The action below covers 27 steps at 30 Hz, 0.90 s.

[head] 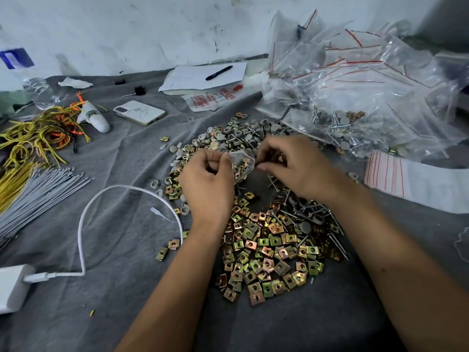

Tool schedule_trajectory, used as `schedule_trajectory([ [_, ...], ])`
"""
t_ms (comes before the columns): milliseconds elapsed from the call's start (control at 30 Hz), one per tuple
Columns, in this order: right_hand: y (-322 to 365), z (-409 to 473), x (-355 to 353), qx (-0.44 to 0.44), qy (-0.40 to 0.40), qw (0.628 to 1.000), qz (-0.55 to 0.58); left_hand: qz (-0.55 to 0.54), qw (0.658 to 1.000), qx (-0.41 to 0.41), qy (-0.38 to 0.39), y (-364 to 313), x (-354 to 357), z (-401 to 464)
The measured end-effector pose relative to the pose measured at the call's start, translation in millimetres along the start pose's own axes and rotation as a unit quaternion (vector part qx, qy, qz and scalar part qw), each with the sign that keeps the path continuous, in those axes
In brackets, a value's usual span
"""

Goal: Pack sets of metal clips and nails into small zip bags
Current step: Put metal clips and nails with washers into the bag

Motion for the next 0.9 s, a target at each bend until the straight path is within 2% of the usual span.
schedule_trajectory([
  [67, 2, 0, -4, -0.006, -0.098, 0.995, 0.037, 0.004, 1.000, 0.003, 0.006, -1, 0, -1],
  [133, 6, -1, -5, -0.025, -0.144, 0.988, 0.049, 0.009, 1.000, 0.007, 0.012, -2, 1, -1],
  [300, 12, 1, 5, -0.034, -0.126, 0.991, 0.024, 0.008, 1.000, 0.009, 0.014, -1, 0, -1],
  [400, 8, 1, 2, -0.005, -0.171, 0.984, 0.043, 0.000, 1.000, 0.007, 0.001, -1, 0, -1],
  [467, 4, 1, 1, 0.014, -0.198, 0.980, 0.015, -0.013, 1.000, 0.008, -0.025, -3, -2, -1],
  [533, 1, 3, 5, 0.018, -0.168, 0.985, -0.041, -0.025, 0.998, 0.012, -0.062, -4, -4, 0],
  [633, -1, 9, 20, -0.009, -0.036, 0.988, -0.149, -0.047, 0.992, 0.015, -0.119, -6, -9, 1],
  [700, 1, 12, 27, -0.036, 0.019, 0.979, -0.198, -0.053, 0.989, 0.016, -0.140, -8, -11, 1],
  [800, 4, 16, 32, -0.042, 0.061, 0.973, -0.219, -0.060, 0.988, 0.009, -0.143, -7, -11, 2],
  [900, 4, 17, 30, -0.034, 0.067, 0.979, -0.192, -0.062, 0.988, 0.004, -0.138, -6, -11, 2],
])
Point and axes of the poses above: each hand's wrist, its own z-axis towards the middle knuckle, its own x-axis out of the palm, y = z × x, the point moved 2 cm from there along z, towards the middle knuckle, and after that the axes turned 10 degrees about -z, right-handed, at the moved point
